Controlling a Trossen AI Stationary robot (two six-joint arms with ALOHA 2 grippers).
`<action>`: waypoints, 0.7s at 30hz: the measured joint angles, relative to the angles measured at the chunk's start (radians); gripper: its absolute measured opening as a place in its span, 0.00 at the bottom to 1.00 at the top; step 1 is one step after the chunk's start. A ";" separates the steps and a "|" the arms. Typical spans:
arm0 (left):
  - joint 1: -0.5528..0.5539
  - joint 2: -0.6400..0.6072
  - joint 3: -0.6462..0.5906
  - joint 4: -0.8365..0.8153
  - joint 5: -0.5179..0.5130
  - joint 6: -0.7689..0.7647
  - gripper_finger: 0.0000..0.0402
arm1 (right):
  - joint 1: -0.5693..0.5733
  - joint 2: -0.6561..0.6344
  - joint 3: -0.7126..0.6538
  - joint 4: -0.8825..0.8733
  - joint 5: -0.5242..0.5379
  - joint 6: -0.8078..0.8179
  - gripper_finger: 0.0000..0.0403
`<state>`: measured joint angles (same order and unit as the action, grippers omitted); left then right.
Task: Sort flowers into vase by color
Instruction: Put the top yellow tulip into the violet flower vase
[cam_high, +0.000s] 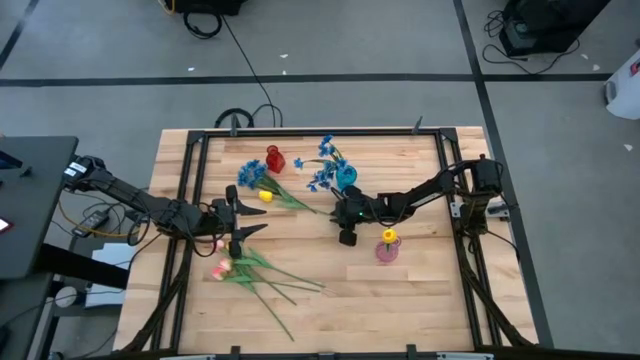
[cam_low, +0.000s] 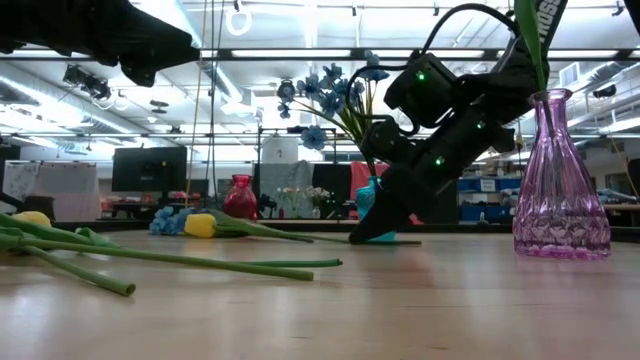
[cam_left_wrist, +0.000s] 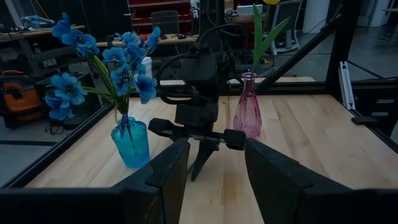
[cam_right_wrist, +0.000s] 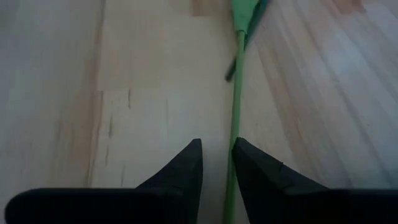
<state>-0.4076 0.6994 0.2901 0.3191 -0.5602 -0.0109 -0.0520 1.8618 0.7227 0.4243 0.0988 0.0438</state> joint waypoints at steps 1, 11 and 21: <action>0.000 0.000 0.000 0.000 0.000 0.000 0.42 | 0.002 0.001 0.000 0.016 -0.009 -0.015 0.25; 0.000 0.000 0.000 -0.002 0.015 0.000 0.42 | 0.005 0.002 -0.001 0.049 0.047 -0.063 0.23; 0.000 0.000 0.000 -0.002 0.015 0.001 0.42 | -0.002 -0.001 0.003 -0.053 0.033 -0.038 0.18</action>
<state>-0.4076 0.6994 0.2901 0.3169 -0.5453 -0.0097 -0.0544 1.8606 0.7261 0.3713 0.1315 0.0057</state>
